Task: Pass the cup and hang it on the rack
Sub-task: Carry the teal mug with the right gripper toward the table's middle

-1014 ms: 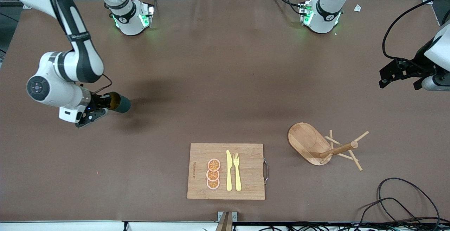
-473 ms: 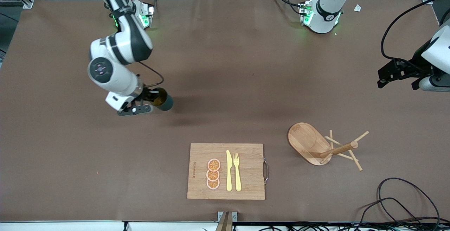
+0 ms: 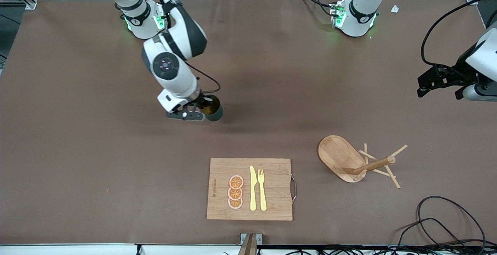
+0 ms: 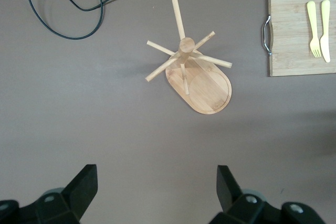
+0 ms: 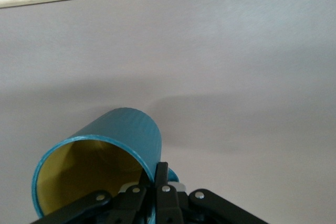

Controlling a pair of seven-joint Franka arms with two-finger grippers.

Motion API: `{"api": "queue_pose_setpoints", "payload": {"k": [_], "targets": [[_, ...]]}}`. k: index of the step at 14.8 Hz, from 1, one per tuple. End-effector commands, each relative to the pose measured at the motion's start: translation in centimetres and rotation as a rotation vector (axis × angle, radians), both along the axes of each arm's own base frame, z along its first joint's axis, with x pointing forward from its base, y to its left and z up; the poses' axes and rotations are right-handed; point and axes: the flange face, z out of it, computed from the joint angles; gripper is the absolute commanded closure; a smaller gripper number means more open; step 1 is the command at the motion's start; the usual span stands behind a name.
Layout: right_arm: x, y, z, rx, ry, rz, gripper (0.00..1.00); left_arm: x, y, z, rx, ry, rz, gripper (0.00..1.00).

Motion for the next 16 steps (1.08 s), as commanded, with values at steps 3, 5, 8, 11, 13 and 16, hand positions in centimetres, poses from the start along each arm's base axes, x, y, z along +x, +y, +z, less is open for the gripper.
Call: {"api": "queue_pose_setpoints", "payload": {"k": [3,5,8,11,13,16], "targets": [[-0.2,6.8,-2.5,-0.003,-0.004,0.01,1.0,0.0,-0.1,-0.6,0.002,0.014,0.004,0.0],[-0.6,9.2,-3.2,0.001,-0.012,0.038,1.0,0.1,-0.1,-0.9,0.003,0.029,0.004,0.0],[-1.9,12.5,-5.1,0.011,-0.016,0.078,0.99,-0.1,0.0,-1.3,0.006,0.055,0.01,0.0],[-2.8,14.6,-5.8,0.058,-0.041,0.016,0.99,-0.2,-0.1,-1.4,0.007,0.064,0.011,0.0],[-3.6,15.6,-6.1,0.055,-0.041,0.001,0.99,0.0,-0.1,-1.6,0.007,0.067,0.011,0.0],[-4.1,17.1,-6.3,0.059,-0.045,-0.021,0.99,0.0,0.0,-1.6,0.007,0.067,0.014,0.0]]}}
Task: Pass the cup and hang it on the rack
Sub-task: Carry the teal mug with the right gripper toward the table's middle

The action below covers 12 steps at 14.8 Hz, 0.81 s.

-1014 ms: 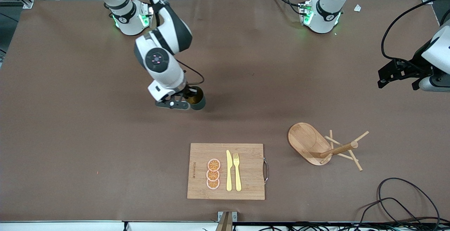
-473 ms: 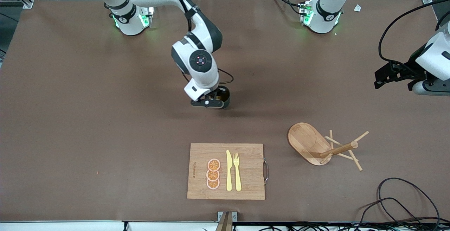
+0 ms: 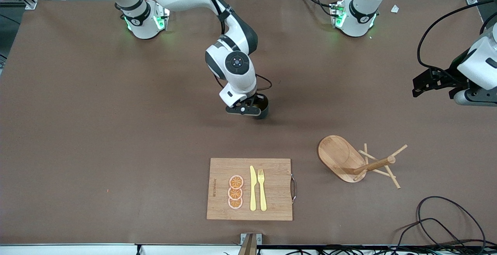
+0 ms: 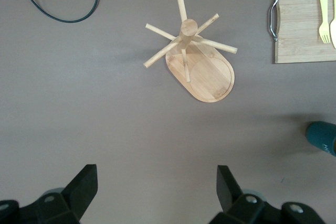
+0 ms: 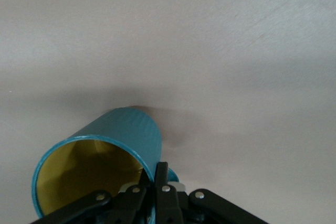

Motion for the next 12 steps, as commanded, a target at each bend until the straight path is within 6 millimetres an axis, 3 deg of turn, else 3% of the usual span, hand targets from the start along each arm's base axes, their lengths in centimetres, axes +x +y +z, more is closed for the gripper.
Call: {"api": "queue_pose_setpoints", "payload": {"k": [1,6,7,8,9,11,12], "targets": [[-0.2,1.6,-0.3,0.009,0.001,-0.031,0.99,-0.1,0.0,0.0,0.001,0.007,0.006,0.0],[-0.4,1.7,-1.4,-0.005,0.004,-0.025,0.93,-0.1,0.0,0.1,0.004,0.005,0.004,0.0],[-0.5,1.9,-1.3,-0.004,0.003,-0.022,0.78,-0.1,0.0,0.0,0.003,0.007,0.004,0.0],[-0.5,1.9,-1.2,-0.003,0.002,-0.024,0.19,-0.1,0.0,0.0,0.003,0.007,0.004,0.0],[-0.6,2.0,-1.2,-0.003,0.002,-0.024,0.0,-0.1,0.1,0.0,0.003,0.007,0.004,0.0],[-0.4,2.3,-0.5,0.007,-0.001,-0.022,0.0,-0.1,0.1,0.0,0.003,0.007,0.006,0.0],[0.0,2.8,0.8,0.027,-0.013,-0.021,0.0,-0.1,0.0,0.0,0.003,0.007,0.004,0.0]]}}
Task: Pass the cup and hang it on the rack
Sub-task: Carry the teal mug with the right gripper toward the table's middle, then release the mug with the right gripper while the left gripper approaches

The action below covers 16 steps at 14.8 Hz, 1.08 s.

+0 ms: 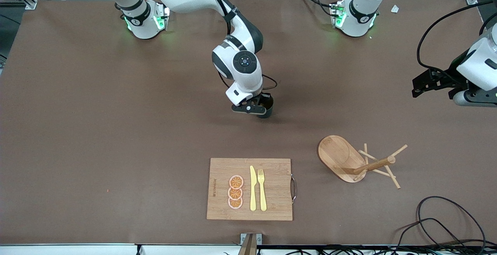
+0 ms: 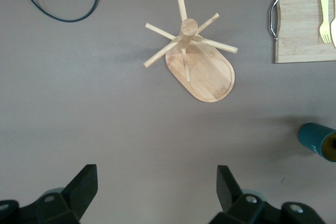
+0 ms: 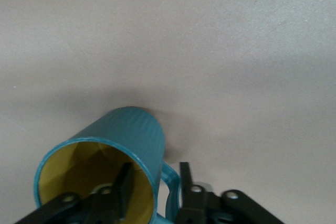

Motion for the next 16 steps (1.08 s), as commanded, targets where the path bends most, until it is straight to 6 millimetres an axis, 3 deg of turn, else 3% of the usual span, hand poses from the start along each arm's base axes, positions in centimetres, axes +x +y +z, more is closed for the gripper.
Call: {"api": "queue_pose_setpoints", "payload": {"k": [1,2,3,5,8,10,13,14,16], "targets": [[0.6,1.2,2.5,0.028,-0.007,-0.011,0.0,-0.1,0.2,0.1,0.003,0.005,0.007,0.0],[0.4,1.0,2.9,0.003,0.021,-0.003,0.0,-0.1,0.2,0.1,0.003,0.005,0.004,0.0],[0.9,1.1,4.7,0.0,0.029,0.002,0.0,-0.1,0.2,0.1,0.003,0.007,0.004,0.0],[2.1,-0.5,7.0,-0.012,0.047,0.001,0.0,-0.2,-0.2,0.1,0.003,0.007,0.002,0.0],[4.7,-6.1,11.6,-0.043,0.107,0.071,0.0,-0.5,-0.8,-0.1,0.016,0.028,0.029,0.0],[7.0,-12.4,14.2,-0.022,0.106,0.119,0.0,-0.9,-2.9,-0.2,0.019,0.039,0.067,0.0],[9.3,-23.8,16.6,-0.023,0.154,0.111,0.0,-1.9,-6.7,-0.4,0.037,0.052,0.159,0.0],[10.1,-27.8,17.6,-0.046,0.162,0.131,0.0,-2.5,-8.7,-0.5,0.062,0.057,0.189,0.0],[11.4,-34.3,19.2,-0.064,0.185,0.162,0.0,-4.4,-14.6,-0.7,0.102,0.036,0.256,0.0]]}}
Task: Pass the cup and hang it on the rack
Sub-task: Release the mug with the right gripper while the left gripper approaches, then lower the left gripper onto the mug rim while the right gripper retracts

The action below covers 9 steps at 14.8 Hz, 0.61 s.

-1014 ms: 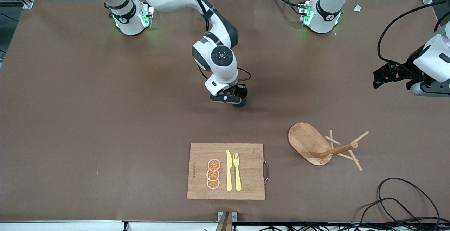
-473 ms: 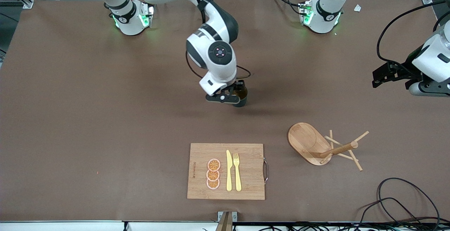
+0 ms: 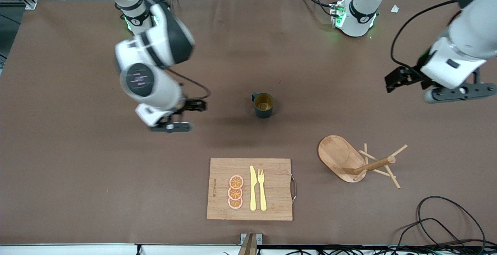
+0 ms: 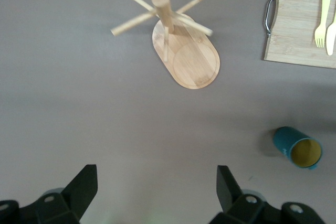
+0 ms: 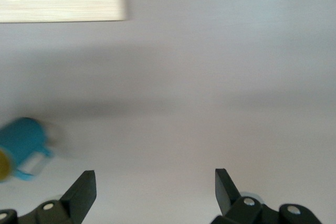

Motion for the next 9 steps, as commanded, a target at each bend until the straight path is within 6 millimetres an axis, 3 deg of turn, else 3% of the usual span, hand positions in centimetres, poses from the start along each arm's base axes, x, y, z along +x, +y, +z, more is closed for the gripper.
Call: {"api": "queue_pose_setpoints", "payload": {"k": [1,5,7,9], "targets": [[-0.3,-8.1,2.4,0.0,0.014,0.042,0.0,-2.7,-7.8,-0.8,0.093,-0.02,0.11,0.0],[0.1,-17.3,5.4,-0.01,0.011,0.096,0.0,-7.2,-19.6,-5.2,0.206,-0.074,0.28,0.0],[0.1,-21.4,7.4,-0.005,0.002,0.056,0.0,-9.7,-24.8,-8.5,0.283,-0.127,0.302,0.0],[0.0,-24.2,9.5,-0.02,0.011,0.026,0.0,-13.0,-30.3,-12.8,0.371,-0.214,0.325,0.0]]}}
